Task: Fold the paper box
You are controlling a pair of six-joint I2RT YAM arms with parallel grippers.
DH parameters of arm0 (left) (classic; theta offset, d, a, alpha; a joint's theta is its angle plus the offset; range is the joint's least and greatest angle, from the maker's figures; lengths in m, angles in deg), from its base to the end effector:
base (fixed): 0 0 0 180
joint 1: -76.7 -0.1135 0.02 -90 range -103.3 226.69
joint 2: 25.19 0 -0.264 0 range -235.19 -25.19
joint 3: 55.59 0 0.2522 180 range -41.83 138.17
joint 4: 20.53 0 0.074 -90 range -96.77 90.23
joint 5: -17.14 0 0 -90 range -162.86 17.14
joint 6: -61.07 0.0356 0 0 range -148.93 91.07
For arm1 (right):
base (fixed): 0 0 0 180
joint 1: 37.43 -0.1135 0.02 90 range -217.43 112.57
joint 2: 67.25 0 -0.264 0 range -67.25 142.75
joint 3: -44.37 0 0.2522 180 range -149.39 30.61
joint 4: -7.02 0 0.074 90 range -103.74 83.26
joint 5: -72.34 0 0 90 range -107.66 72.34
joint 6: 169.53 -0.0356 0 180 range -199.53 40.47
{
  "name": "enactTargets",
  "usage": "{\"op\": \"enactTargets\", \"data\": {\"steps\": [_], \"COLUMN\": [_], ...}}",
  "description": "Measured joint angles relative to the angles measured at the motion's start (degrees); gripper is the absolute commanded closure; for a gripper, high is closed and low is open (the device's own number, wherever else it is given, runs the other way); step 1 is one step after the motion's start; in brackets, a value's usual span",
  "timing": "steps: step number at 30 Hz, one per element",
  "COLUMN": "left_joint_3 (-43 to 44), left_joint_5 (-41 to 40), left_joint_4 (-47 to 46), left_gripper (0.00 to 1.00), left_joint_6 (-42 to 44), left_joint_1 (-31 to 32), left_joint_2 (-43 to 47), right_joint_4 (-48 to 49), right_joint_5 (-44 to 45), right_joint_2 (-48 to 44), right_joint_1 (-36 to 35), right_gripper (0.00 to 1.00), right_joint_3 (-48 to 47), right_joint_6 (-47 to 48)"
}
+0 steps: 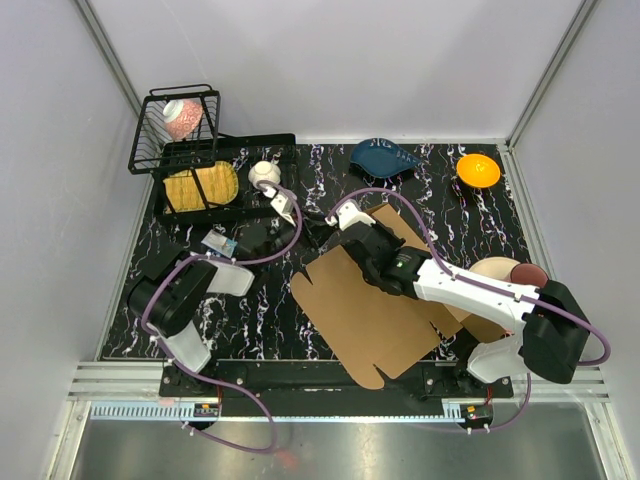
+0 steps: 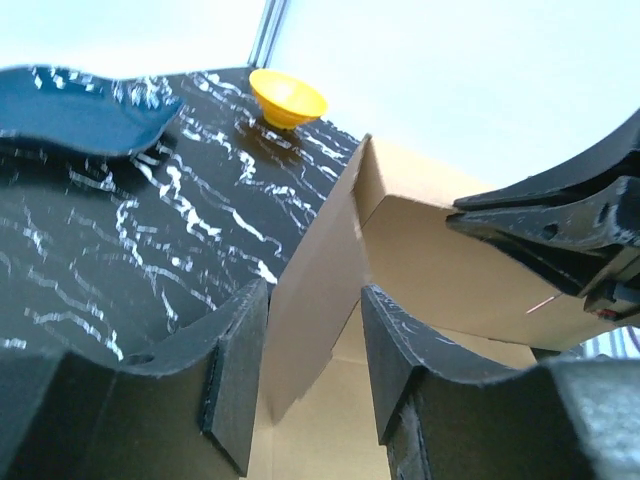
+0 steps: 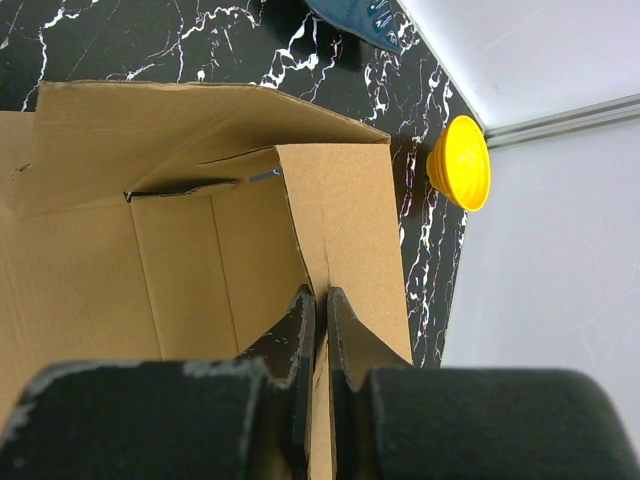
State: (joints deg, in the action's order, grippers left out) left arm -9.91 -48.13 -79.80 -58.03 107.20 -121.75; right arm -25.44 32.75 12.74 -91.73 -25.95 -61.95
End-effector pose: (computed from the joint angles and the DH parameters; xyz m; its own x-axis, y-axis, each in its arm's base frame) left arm 0.2634 -0.1724 0.1956 -0.2878 -0.3432 -0.8941 0.7755 0.4643 -0.4278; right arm 0.1941 0.2231 0.2663 -0.3176 -0.7718 -0.5509 -0.2937 0.6324 -0.7168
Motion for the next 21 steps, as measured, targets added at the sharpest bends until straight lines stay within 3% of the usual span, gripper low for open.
{"op": "enactTargets", "data": {"steps": [13, 21], "left_joint_3": [5.57, 1.51], "left_joint_5": [-0.09, -0.72], "left_joint_4": [0.15, 0.04], "left_gripper": [0.51, 0.54], "left_joint_6": [8.7, 6.78], "left_joint_1": [5.64, 2.84], "left_joint_2": [-10.58, -10.03], "right_joint_4": [-0.17, -0.17], "right_joint_5": [0.07, -0.15], "right_joint_2": [1.05, 1.03], "right_joint_1": [0.11, 0.35], "right_gripper": [0.94, 0.94], "right_joint_3": [-0.44, -0.44], "right_joint_6": [-0.02, -0.02]}}
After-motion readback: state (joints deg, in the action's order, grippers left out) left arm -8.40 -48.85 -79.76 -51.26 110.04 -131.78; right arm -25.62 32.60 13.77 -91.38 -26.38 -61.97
